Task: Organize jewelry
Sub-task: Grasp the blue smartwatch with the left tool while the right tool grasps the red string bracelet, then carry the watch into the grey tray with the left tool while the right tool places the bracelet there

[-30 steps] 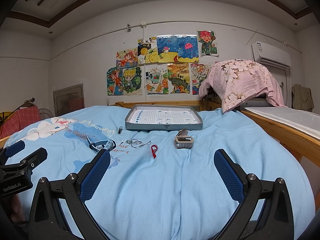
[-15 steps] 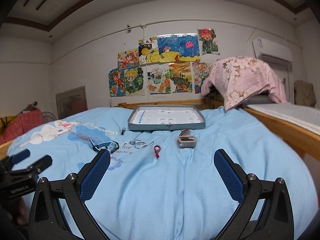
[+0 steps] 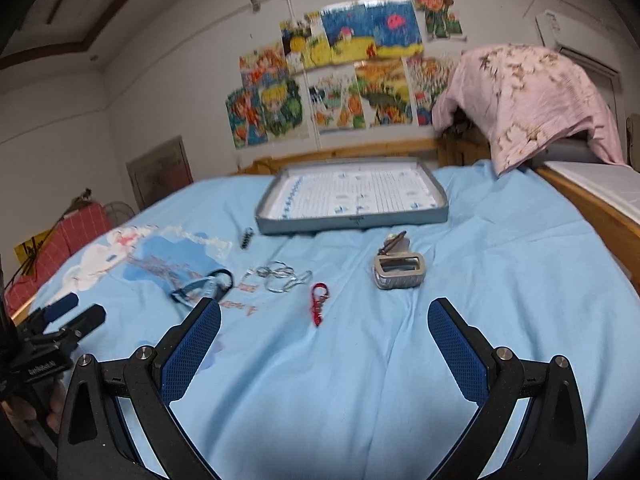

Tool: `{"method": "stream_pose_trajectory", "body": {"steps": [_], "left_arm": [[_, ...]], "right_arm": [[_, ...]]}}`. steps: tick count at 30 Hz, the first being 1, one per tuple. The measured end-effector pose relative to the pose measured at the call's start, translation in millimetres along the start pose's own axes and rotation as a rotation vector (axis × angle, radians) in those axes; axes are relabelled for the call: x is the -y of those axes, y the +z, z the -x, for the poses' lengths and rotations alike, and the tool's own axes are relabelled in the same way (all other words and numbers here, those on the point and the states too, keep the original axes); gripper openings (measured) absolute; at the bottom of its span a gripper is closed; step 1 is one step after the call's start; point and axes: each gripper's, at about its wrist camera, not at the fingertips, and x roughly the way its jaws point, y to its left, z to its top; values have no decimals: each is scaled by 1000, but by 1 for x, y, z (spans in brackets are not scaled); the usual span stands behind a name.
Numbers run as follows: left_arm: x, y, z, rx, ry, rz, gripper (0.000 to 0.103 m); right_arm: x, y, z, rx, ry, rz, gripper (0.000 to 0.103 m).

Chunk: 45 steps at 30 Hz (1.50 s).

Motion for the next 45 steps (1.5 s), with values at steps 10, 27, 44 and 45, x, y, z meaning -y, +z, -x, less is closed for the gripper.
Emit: {"method": "stream_pose_trajectory", "body": {"steps": [10, 27, 44, 45], "left_arm": [[17, 7, -74, -142, -108, -72, 62], [28, -7, -135, -275, -82, -143, 25], [33, 2, -110, -203, -139, -130, 17], [33, 4, -108, -200, -141, -126, 17]], "right_arm": [[-7, 6, -66, -95, 74, 143, 84], [-17, -15, -158, -306, 168, 132, 31], [-13, -19, -160, -337, 243, 53, 7], [-13, -17, -157, -325, 253, 45, 7]]}}
